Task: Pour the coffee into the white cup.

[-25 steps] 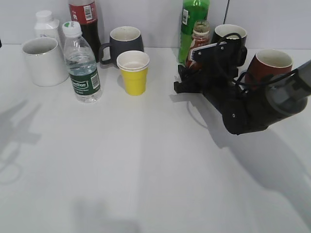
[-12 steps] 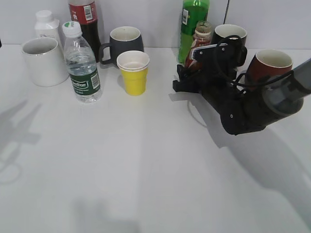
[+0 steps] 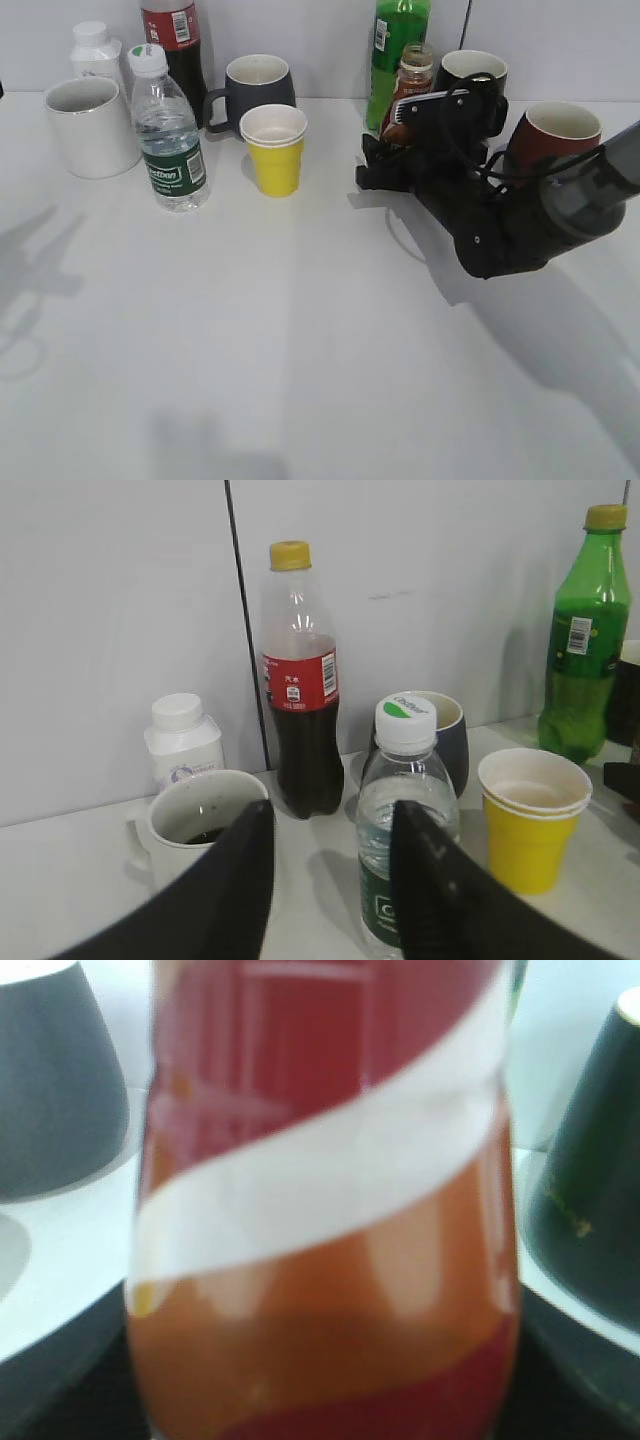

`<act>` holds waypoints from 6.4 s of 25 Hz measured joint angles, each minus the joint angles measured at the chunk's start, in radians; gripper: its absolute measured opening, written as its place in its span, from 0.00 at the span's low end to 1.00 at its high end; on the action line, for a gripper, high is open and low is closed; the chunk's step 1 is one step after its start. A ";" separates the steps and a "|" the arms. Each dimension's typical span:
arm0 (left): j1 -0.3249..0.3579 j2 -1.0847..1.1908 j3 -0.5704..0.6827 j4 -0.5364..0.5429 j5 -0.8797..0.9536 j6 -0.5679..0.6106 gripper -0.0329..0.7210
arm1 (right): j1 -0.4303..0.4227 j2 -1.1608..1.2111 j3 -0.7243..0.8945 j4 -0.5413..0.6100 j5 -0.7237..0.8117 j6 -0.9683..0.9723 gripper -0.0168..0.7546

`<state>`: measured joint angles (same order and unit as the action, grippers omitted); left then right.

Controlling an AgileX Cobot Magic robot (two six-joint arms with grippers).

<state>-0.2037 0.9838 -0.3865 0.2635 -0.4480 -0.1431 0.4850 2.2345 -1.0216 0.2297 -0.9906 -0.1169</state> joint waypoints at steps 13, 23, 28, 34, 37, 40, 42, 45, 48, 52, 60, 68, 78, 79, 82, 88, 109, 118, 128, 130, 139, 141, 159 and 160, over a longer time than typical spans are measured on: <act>0.000 0.000 0.000 0.000 0.001 0.000 0.45 | 0.000 -0.012 0.043 0.000 -0.011 0.000 0.83; 0.000 0.000 0.000 0.000 0.003 0.000 0.45 | 0.000 -0.034 0.198 -0.015 -0.154 0.000 0.83; 0.000 0.000 0.000 0.000 0.007 0.000 0.45 | 0.000 -0.114 0.275 -0.024 -0.179 0.000 0.83; 0.000 0.000 -0.002 -0.001 0.057 -0.015 0.45 | 0.000 -0.327 0.312 -0.040 0.033 0.000 0.79; -0.017 0.000 -0.041 -0.001 0.237 -0.044 0.45 | 0.000 -0.458 0.312 -0.042 0.287 0.000 0.79; -0.051 -0.001 -0.104 -0.022 0.474 -0.055 0.45 | 0.000 -0.578 0.295 -0.044 0.594 0.000 0.79; -0.077 -0.001 -0.146 -0.030 0.640 -0.057 0.45 | 0.000 -0.639 0.271 -0.046 0.816 0.000 0.79; -0.112 -0.001 -0.198 -0.092 0.850 -0.057 0.45 | 0.000 -0.703 0.215 -0.053 1.109 0.000 0.79; -0.124 -0.001 -0.228 -0.159 1.008 -0.058 0.45 | 0.000 -0.729 0.151 -0.052 1.362 0.005 0.79; -0.125 -0.002 -0.245 -0.208 1.194 -0.057 0.45 | 0.000 -0.731 0.080 -0.055 1.621 0.013 0.79; -0.125 -0.024 -0.332 -0.298 1.476 -0.049 0.45 | 0.000 -0.732 0.039 -0.079 1.845 0.022 0.78; -0.125 -0.144 -0.363 -0.311 1.658 -0.019 0.45 | 0.000 -0.820 0.039 -0.114 2.053 0.117 0.78; -0.125 -0.489 -0.367 -0.319 1.666 -0.003 0.45 | 0.000 -1.186 0.038 -0.189 2.194 0.248 0.78; -0.126 -0.518 -0.367 -0.314 1.666 -0.003 0.45 | 0.000 -1.235 0.038 -0.207 2.194 0.257 0.78; -0.126 -0.593 -0.367 -0.282 1.667 -0.001 0.45 | 0.000 -1.370 0.038 -0.264 2.192 0.284 0.78; -0.126 -0.700 -0.332 -0.238 1.667 0.000 0.45 | 0.000 -1.596 0.062 -0.390 2.146 0.315 0.78; -0.126 -0.721 -0.168 -0.202 1.581 0.001 0.72 | 0.000 -1.865 0.519 -0.284 2.046 0.191 0.78; -0.126 -0.721 -0.139 -0.201 1.519 0.004 0.72 | 0.000 -1.865 0.519 -0.275 2.043 0.184 0.78; -0.126 -0.721 -0.139 -0.201 1.516 0.005 0.72 | 0.000 -1.865 0.519 -0.273 2.043 0.184 0.78; -0.126 -0.721 -0.139 -0.200 1.516 0.005 0.72 | 0.000 -1.865 0.519 -0.272 2.043 0.184 0.78; -0.126 -0.721 -0.139 -0.200 1.516 0.005 0.72 | 0.000 -1.865 0.519 -0.272 2.043 0.183 0.78; -0.126 -0.721 -0.139 -0.200 1.516 0.005 0.72 | 0.000 -1.865 0.519 -0.272 2.043 0.183 0.78; 0.066 -0.808 -0.139 -0.199 1.515 0.007 0.72 | -0.275 -1.921 0.519 -0.268 2.039 0.183 0.78; 0.084 -0.823 -0.139 -0.199 1.515 0.007 0.72 | -0.317 -1.938 0.519 -0.268 2.039 0.183 0.78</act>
<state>-0.1197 0.1604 -0.5258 0.0643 1.0670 -0.1359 0.1683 0.2962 -0.5023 -0.0381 1.0480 0.0660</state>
